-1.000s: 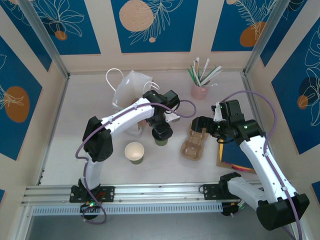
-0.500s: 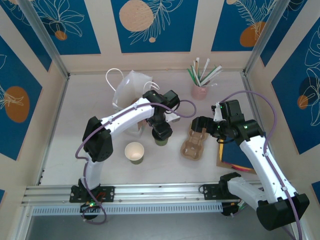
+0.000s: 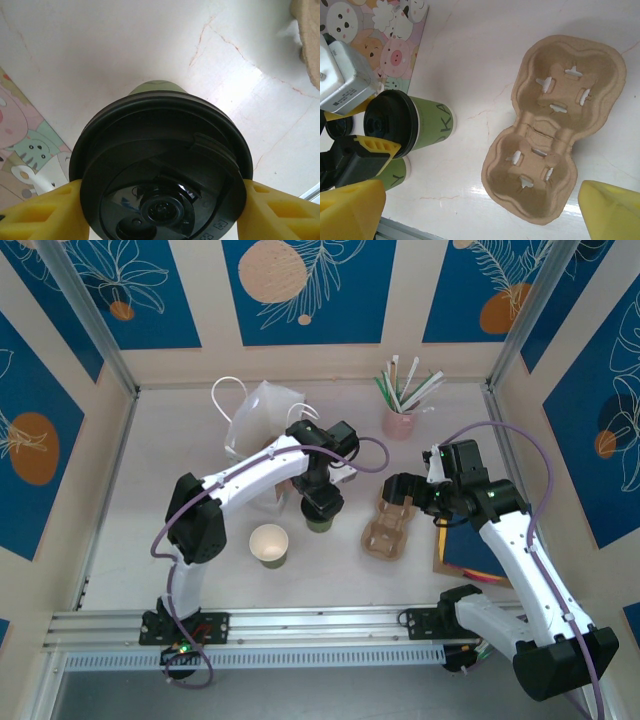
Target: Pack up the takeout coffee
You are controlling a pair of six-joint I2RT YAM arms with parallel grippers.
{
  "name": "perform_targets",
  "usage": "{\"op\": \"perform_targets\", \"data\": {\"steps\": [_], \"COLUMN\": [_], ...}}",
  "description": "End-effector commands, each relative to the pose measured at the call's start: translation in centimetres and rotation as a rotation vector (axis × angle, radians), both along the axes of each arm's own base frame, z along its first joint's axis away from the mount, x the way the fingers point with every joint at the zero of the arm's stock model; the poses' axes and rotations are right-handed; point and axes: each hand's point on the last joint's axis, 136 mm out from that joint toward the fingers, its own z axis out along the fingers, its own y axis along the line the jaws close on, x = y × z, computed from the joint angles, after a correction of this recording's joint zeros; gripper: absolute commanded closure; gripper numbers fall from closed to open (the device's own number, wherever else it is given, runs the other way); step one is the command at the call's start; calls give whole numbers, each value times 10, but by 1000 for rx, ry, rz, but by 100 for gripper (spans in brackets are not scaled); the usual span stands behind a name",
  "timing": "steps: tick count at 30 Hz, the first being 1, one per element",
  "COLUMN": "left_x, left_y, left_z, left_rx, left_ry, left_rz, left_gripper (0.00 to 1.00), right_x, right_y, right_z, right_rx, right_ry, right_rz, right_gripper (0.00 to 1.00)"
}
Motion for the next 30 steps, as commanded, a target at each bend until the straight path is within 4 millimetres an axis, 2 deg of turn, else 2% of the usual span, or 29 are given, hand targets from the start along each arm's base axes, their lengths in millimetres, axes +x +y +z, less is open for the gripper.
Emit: {"op": "perform_targets", "data": {"steps": [1, 7, 11, 16, 30], "left_x": [-4, -4, -7, -8, -9], "left_y": [4, 0, -4, -1, -2], "left_z": [-1, 3, 6, 6, 6], "left_rx": [39, 16, -12, 11, 11], "left_ry": [21, 33, 46, 34, 19], "left_rz": [104, 256, 303, 357, 389], "left_gripper": [36, 36, 36, 36, 36], "right_x": [-2, -2, -2, -2, -3], "right_y": [4, 5, 5, 5, 5], "right_z": [1, 1, 1, 1, 0], "right_rx": [31, 35, 34, 36, 35], "right_ry": [-5, -4, -6, -6, -4], "right_rz": [12, 15, 17, 17, 15], "right_gripper": [1, 1, 1, 1, 1]}}
